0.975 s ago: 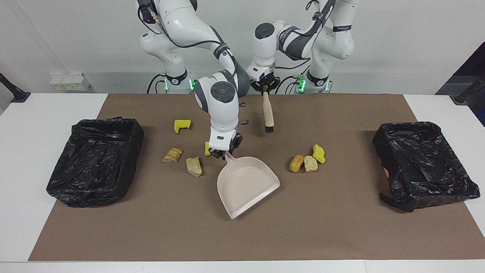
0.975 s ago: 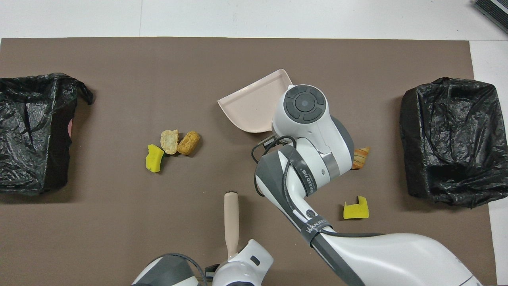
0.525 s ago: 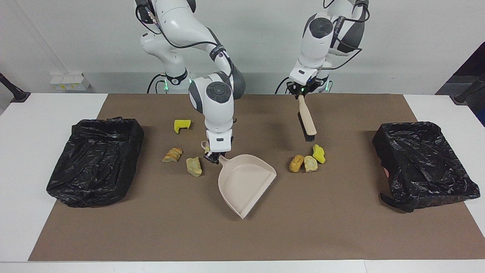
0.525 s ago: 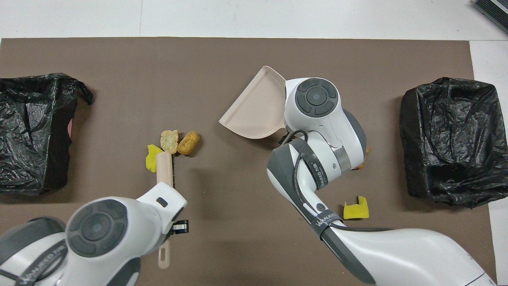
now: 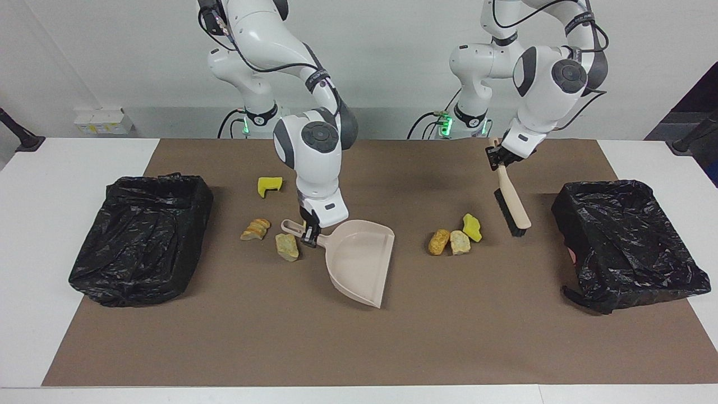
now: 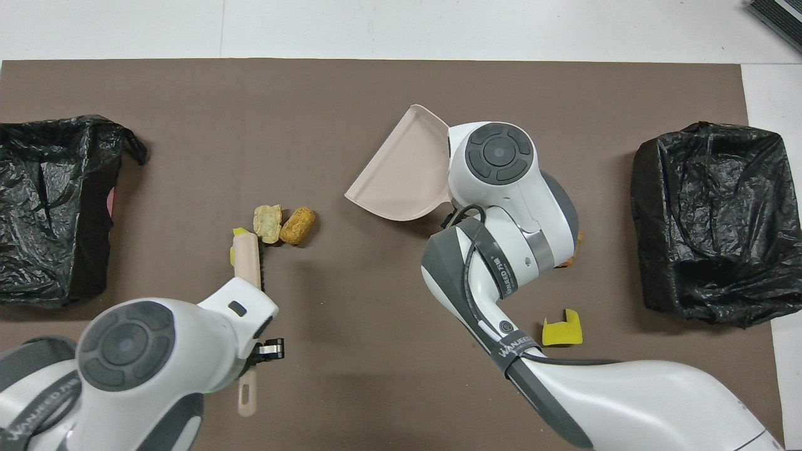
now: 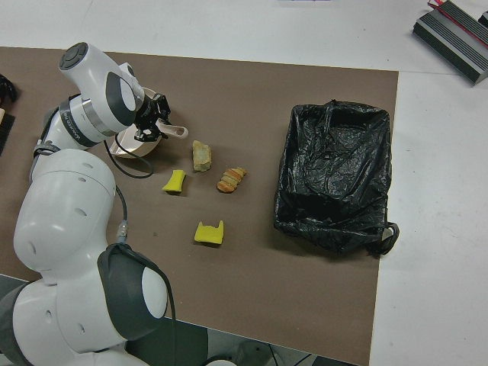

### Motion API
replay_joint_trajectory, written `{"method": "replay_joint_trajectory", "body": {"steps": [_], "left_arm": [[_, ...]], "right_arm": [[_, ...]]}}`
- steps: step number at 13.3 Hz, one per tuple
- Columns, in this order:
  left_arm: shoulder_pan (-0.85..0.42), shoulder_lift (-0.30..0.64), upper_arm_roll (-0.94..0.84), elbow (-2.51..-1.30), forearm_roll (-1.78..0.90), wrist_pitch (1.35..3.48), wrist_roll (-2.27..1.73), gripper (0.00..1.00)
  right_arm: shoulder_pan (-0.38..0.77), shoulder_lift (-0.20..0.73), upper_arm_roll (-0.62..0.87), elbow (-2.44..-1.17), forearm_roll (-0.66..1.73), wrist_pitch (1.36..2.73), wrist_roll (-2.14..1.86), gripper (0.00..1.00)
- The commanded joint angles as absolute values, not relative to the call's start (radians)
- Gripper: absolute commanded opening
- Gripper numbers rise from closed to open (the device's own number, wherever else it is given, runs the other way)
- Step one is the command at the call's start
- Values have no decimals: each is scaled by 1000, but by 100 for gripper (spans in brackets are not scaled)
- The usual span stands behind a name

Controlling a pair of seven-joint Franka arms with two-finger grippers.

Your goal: Sweep and dump trash in bin

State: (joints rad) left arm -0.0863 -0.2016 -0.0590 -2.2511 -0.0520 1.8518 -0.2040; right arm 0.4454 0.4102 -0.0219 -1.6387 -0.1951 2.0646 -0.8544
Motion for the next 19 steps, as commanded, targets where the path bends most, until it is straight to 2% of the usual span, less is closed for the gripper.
{"method": "replay_joint_trajectory", "body": {"steps": [1, 3, 7, 12, 19], "left_arm": [[-87, -106, -75, -2227, -44, 1908, -192, 0], [-98, -72, -77, -2235, -48, 1973, -212, 0], [-143, -86, -80, -2284, -92, 2002, -273, 0], [-300, -22, -80, -2283, -181, 2155, -437, 0], [-438, 75, -81, -2191, -305, 2260, -502, 0]], "right_arm": [[442, 416, -12, -1635, -247, 2072, -937, 0], [434, 422, -12, -1635, -247, 2077, -980, 0], [446, 429, -11, -1635, -242, 2077, -980, 0], [443, 436, -8, -1638, -232, 2089, -979, 0], [440, 436, -8, -1637, -230, 2089, -973, 0]]}}
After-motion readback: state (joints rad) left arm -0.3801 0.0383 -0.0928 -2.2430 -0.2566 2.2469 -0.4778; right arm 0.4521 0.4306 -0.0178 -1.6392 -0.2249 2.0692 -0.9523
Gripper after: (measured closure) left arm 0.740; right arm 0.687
